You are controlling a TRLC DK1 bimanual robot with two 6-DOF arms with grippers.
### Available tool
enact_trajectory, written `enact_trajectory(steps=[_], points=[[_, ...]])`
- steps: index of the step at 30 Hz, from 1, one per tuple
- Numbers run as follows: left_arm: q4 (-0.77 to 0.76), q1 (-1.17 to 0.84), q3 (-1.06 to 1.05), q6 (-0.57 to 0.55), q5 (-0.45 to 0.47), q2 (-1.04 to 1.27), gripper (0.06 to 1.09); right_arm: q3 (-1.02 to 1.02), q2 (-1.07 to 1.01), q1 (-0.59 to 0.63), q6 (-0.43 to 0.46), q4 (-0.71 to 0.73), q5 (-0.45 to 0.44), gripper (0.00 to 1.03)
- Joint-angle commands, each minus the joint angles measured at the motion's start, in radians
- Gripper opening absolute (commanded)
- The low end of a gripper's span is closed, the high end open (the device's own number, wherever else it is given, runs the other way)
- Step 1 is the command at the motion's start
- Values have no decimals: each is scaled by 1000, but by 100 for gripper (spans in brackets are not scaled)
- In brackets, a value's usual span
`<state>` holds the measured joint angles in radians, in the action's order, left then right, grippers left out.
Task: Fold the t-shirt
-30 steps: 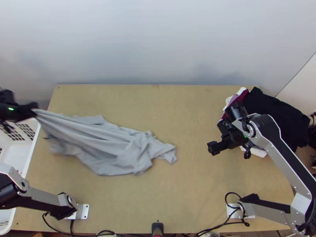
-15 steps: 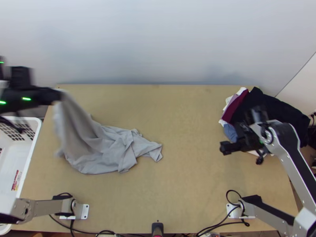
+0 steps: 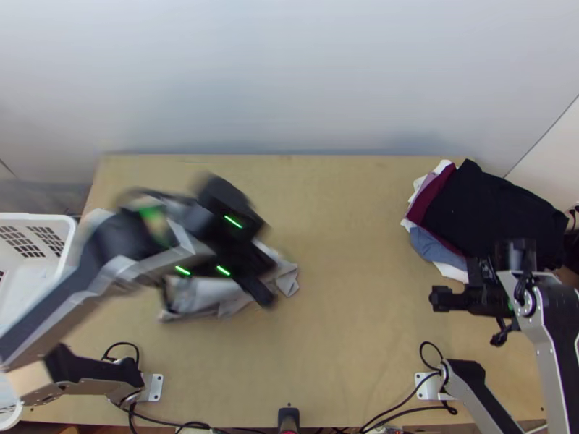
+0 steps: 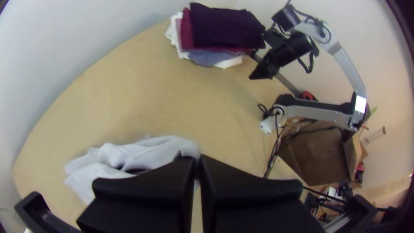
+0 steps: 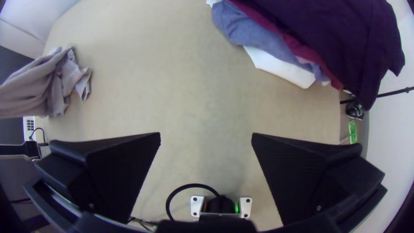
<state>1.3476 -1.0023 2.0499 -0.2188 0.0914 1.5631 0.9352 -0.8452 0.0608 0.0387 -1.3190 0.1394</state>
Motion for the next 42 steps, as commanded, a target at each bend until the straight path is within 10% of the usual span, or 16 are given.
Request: enact_trajectory(steps=[1,9,15,25,34,42], points=[[-156,-279,-16,-42,-36,178,10,-72,110,99,1,-9,-3,98],[-292,-348,228,-139,-39,477,18,-49,132,448,115,15,-3,98],[-242,-381,222,-156,-36,520,106,-47,132,488,141,24,-1,98],[-84,-283,188,-19,-84,445,105,-59,153,413,130,1,22,98],[79,120,-11,68,-81,250,104,-38,144,-92,-62,-109,68,98],[107,422,-218,105,-82,78,104,70,-64,-308,-43,-77,69,98]])
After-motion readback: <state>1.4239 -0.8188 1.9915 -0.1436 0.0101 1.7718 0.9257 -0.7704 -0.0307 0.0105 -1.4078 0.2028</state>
